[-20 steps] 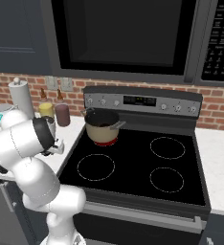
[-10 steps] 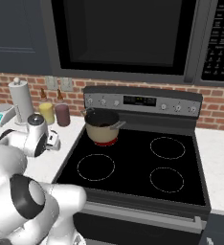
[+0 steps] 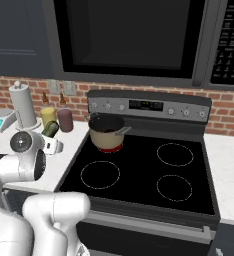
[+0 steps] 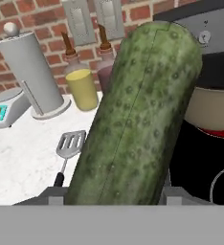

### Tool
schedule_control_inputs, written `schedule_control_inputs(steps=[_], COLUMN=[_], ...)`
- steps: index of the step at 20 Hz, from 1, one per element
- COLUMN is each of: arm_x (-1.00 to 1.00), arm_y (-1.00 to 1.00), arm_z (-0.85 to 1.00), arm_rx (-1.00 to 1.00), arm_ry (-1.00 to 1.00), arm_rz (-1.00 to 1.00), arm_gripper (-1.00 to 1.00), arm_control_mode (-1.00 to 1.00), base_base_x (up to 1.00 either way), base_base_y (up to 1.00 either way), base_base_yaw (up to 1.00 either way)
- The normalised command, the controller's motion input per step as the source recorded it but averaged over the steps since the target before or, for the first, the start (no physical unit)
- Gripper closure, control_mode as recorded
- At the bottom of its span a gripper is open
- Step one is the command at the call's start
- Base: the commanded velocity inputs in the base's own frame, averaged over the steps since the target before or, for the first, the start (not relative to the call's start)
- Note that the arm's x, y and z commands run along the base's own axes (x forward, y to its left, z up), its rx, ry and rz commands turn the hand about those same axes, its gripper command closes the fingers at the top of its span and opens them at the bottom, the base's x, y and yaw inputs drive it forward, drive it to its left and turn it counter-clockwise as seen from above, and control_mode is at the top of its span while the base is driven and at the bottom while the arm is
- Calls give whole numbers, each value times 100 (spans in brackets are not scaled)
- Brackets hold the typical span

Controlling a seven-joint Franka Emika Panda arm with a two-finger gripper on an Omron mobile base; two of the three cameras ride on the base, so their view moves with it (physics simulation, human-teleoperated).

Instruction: Put the avocado and cucumber in the pot. Retrieve the spatula and lightly stir the vegetables in the pot.

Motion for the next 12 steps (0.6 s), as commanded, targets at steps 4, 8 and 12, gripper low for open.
schedule_control_inputs(steps=[4,8,12], arm_x=[16,63,84], arm_y=[-38,-32,-38], arm_z=[99,67,27], arm_rx=[0,0,0], arm_ry=[-23,-6,0], arm_rz=[-8,-13,-18], arm_gripper=[100,100,100], arm_control_mode=[-100,-100,-100], base_base_x=[0,0,0], base_base_y=[0,0,0], base_base_yaw=[0,0,0])
